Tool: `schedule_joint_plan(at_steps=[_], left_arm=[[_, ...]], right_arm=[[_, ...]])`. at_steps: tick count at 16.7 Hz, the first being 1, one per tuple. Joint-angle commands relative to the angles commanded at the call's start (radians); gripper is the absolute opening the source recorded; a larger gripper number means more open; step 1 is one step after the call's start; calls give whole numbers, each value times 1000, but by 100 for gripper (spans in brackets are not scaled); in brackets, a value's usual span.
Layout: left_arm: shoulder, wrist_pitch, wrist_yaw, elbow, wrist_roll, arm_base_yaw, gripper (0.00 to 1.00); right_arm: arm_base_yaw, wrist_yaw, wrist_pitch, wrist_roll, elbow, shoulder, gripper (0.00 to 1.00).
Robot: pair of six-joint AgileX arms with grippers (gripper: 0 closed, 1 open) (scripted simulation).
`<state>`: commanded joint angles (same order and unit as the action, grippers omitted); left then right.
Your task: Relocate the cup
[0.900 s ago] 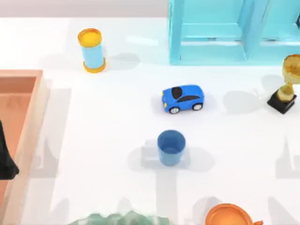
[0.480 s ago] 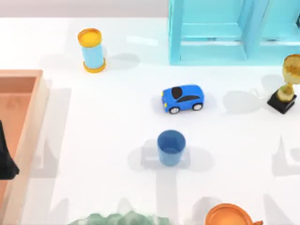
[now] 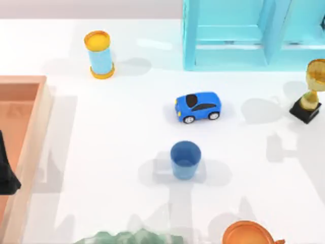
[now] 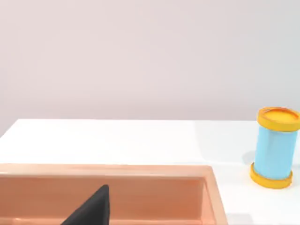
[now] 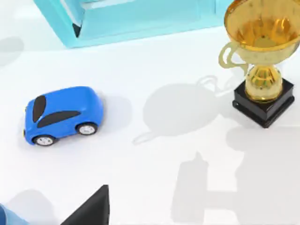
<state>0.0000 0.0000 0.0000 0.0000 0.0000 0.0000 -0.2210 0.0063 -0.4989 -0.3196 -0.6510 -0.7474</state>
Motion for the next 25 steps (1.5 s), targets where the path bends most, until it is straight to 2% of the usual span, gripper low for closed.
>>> schedule_joint_plan(at_steps=[8, 14, 18, 25], left_arm=[[0, 0, 0, 0, 0, 0, 100], [0, 0, 0, 0, 0, 0, 100], [0, 0, 0, 0, 0, 0, 100], [0, 0, 0, 0, 0, 0, 100]], right_arm=[[-250, 1, -486, -248, -677, -740, 100], [-408, -2, -759, -357, -1083, -1187, 100], [-465, -4, -851, -387, -1224, -1339, 100], [-466, -5, -854, -388, -1232, -1352, 100]])
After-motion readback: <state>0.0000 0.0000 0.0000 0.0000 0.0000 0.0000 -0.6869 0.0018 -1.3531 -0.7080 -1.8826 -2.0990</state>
